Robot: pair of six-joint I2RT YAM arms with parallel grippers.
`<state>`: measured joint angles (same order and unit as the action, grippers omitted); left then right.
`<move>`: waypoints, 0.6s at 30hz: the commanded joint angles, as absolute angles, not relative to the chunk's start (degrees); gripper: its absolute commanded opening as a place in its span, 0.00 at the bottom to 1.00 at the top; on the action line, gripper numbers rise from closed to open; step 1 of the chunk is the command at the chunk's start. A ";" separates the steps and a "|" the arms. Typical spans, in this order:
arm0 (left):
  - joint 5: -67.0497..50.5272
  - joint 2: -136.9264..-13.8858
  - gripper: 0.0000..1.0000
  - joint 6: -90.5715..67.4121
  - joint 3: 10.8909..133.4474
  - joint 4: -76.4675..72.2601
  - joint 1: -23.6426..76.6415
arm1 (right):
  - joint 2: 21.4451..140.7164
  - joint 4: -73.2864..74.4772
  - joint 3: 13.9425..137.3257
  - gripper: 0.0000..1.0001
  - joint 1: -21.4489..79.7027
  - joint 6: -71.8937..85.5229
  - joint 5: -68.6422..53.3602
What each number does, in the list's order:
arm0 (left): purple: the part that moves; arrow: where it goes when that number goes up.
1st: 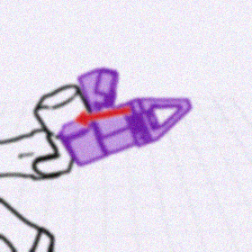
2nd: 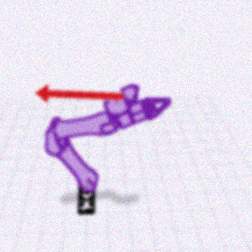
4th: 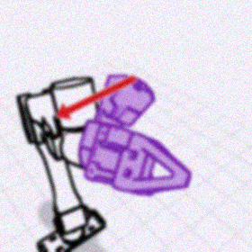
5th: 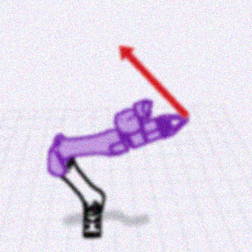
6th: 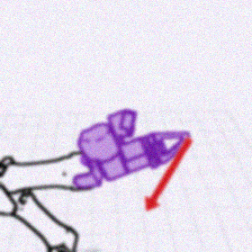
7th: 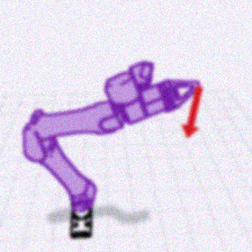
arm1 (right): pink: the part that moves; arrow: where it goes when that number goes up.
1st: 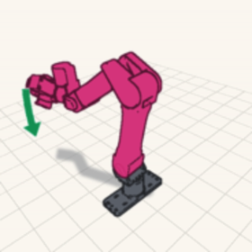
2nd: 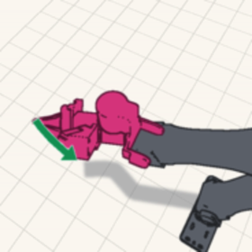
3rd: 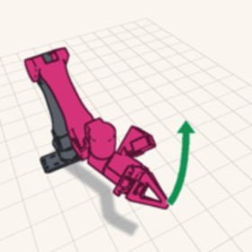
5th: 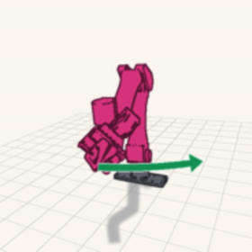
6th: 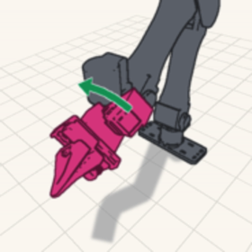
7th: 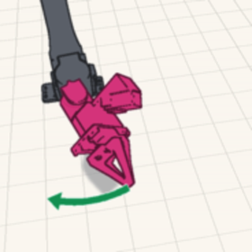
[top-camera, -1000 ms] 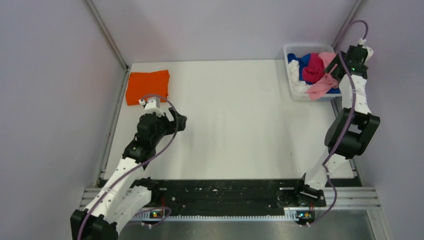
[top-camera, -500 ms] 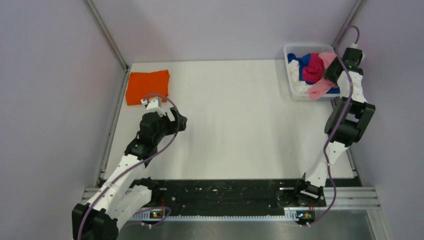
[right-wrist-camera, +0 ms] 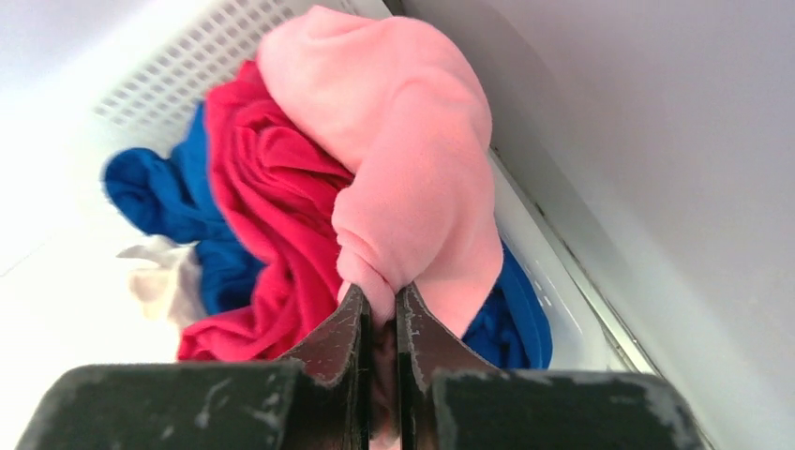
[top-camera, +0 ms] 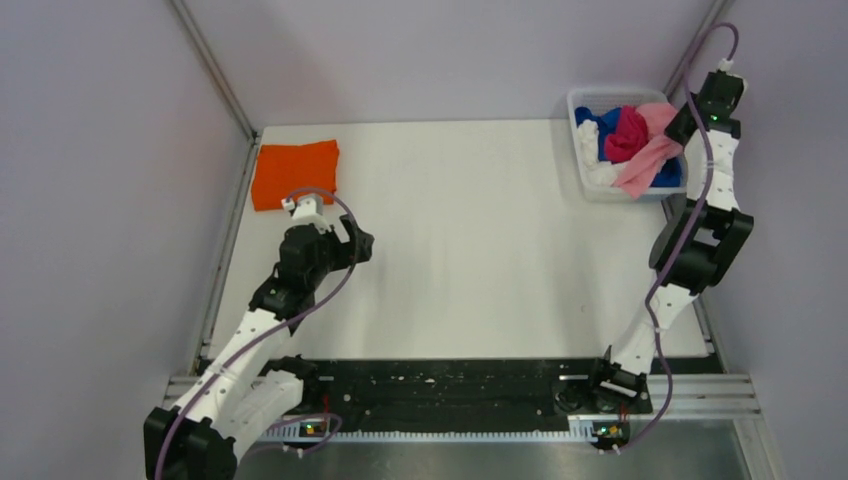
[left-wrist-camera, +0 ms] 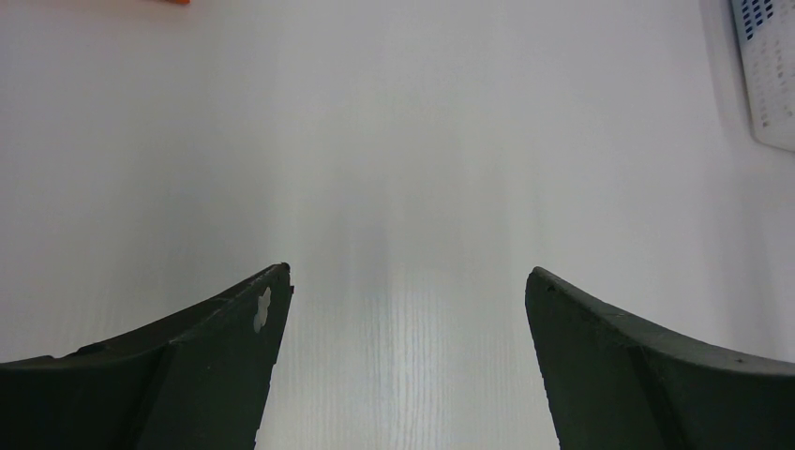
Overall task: Fold and stack the t-shirts
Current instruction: Grab crumpled tshirt from bin with the right arm, then move the tshirt to the center of the board
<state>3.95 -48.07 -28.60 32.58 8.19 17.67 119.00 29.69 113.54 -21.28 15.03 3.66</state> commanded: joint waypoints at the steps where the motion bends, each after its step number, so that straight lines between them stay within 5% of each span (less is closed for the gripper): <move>1: 4.20 -46.27 0.99 -28.52 33.35 6.81 17.50 | 108.86 23.11 119.17 0.01 -21.43 17.14 0.84; 11: 2.75 -44.57 0.99 -29.17 32.96 6.56 17.51 | 90.77 -0.26 115.21 0.00 -21.44 27.64 -15.00; 18: 1.96 -43.99 0.99 -29.96 32.79 6.15 17.53 | 84.86 -12.46 114.83 0.00 -19.29 45.85 -39.50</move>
